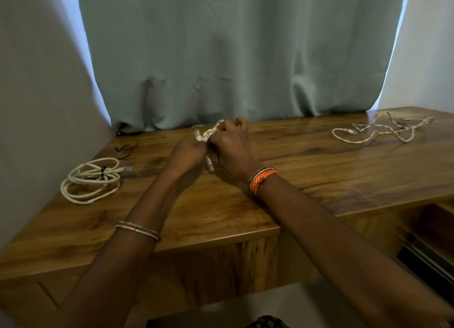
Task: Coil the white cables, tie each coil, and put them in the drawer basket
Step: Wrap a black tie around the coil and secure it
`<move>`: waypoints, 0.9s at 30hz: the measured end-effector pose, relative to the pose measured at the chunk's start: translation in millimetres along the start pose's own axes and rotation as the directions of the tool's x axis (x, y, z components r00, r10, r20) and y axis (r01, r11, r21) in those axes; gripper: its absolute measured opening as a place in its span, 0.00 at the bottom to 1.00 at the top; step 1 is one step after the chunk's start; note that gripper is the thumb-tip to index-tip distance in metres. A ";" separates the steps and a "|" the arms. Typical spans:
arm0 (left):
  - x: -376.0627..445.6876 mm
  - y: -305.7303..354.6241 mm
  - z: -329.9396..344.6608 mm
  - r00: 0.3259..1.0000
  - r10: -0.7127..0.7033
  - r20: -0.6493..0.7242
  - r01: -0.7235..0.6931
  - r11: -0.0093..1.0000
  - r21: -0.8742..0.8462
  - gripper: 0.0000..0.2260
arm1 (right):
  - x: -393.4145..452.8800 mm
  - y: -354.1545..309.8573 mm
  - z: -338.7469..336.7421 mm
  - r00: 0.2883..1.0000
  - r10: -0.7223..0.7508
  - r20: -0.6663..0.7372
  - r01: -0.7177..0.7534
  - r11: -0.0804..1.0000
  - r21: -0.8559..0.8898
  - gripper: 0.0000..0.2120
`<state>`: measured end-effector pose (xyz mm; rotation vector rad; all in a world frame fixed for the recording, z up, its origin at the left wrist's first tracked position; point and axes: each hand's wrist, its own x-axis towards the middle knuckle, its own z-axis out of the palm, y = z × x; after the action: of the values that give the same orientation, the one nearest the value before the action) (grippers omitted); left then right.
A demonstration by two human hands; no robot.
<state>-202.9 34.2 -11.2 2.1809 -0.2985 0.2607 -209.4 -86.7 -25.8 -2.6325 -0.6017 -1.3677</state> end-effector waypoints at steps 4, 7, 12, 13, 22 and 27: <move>1.1 -6.2 -0.2 0.974 -0.183 0.136 0.227 0.832 -0.507 0.11 | 0.5 -0.6 3.9 1.000 0.030 0.001 -0.030 0.999 -0.016 0.05; 3.4 -10.2 2.3 0.981 -0.190 0.046 0.183 0.810 -0.556 0.10 | 2.2 -6.6 6.5 0.996 0.061 -0.065 -0.067 0.994 -0.090 0.06; 3.7 -2.3 7.6 0.988 -0.127 -0.086 0.062 0.846 -0.529 0.21 | 4.0 -5.4 8.2 0.982 0.089 -0.166 -0.100 0.993 -0.057 0.07; 5.0 -3.0 8.4 0.987 -0.122 -0.107 0.048 0.849 -0.527 0.22 | 3.2 -4.9 7.3 0.982 0.076 -0.172 -0.086 0.995 -0.053 0.07; -2.2 -8.2 9.6 0.988 0.056 -0.142 -0.108 0.914 -0.392 0.14 | 2.1 -8.1 -1.1 0.980 0.110 -0.165 -0.124 0.989 -0.080 0.08; 0.6 -9.7 -0.7 0.994 0.096 0.054 -0.073 0.944 -0.320 0.15 | 2.9 7.5 -3.9 0.991 0.108 -0.081 -0.116 0.988 -0.097 0.14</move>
<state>-199.4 40.2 -17.9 1.8621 -0.4425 0.1718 -207.9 -93.8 -20.6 -2.6328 -0.3777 -1.4935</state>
